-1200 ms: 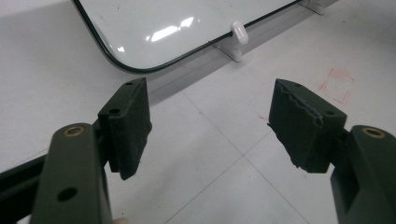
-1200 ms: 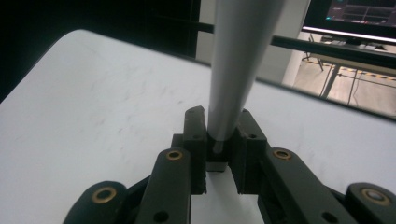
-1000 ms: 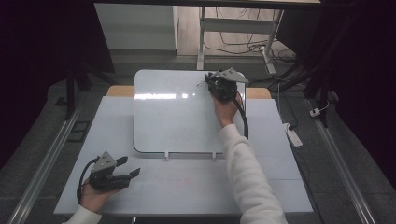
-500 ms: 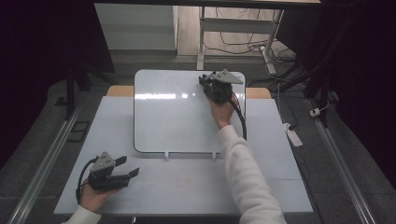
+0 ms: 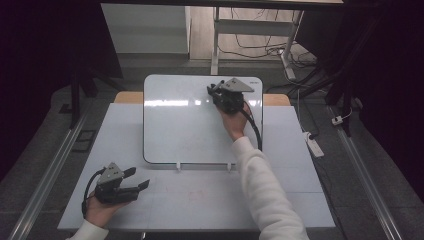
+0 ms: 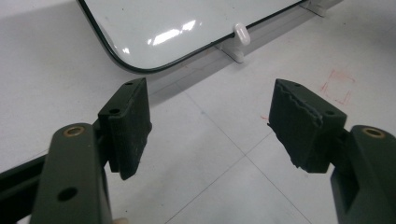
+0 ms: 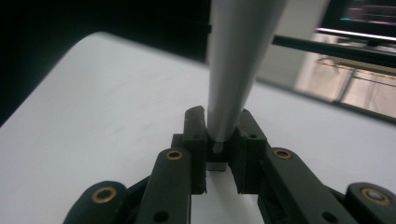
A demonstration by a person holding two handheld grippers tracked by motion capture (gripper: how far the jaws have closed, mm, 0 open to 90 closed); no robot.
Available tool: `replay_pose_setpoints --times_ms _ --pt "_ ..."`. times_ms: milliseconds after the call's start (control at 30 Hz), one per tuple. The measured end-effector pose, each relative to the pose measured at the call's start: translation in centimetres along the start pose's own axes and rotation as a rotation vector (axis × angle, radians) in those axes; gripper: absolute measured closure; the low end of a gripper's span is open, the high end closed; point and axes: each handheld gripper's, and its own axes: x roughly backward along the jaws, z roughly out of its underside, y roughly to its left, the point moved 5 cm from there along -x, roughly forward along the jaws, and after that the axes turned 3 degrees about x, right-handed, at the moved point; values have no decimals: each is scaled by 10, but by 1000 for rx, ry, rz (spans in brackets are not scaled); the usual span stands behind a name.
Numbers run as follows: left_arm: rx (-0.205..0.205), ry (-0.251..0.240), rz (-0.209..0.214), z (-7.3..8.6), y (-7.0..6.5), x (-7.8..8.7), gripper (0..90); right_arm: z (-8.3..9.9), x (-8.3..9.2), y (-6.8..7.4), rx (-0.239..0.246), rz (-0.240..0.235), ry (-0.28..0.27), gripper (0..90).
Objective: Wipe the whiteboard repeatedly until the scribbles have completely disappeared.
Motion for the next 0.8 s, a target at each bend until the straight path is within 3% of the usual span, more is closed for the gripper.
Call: replay_pose_setpoints --times_ms 67,100,133,200,267,367,400,433,567,700,800 --pt "-3 -1 2 0 -1 1 302 0 -1 2 13 3 2 780" --pt "-2 -4 -1 0 -2 1 302 -1 -1 -1 -1 7 -5 780" --pt "-4 -4 -1 0 -2 2 302 -3 0 -10 -23 49 -15 779" --pt "0 -6 -2 0 -1 2 302 -5 3 -21 -66 87 -32 779" --pt "2 -5 -2 0 0 2 302 -4 3 -21 -64 94 -35 779" --pt "0 -4 -1 0 0 1 302 -2 0 -5 -30 30 -19 779" --pt "-1 -3 -1 0 0 1 302 -1 -1 -1 3 28 -9 780" --pt "-3 -4 0 0 -1 2 302 -1 -1 -1 4 30 -9 779" --pt "3 -9 -3 0 0 3 302 -3 6 -19 -74 73 -22 779" --pt "1 -6 1 0 0 2 302 0 11 -14 -16 64 17 780" --pt "-4 -8 2 -1 -2 2 302 5 22 -15 -49 34 32 779"
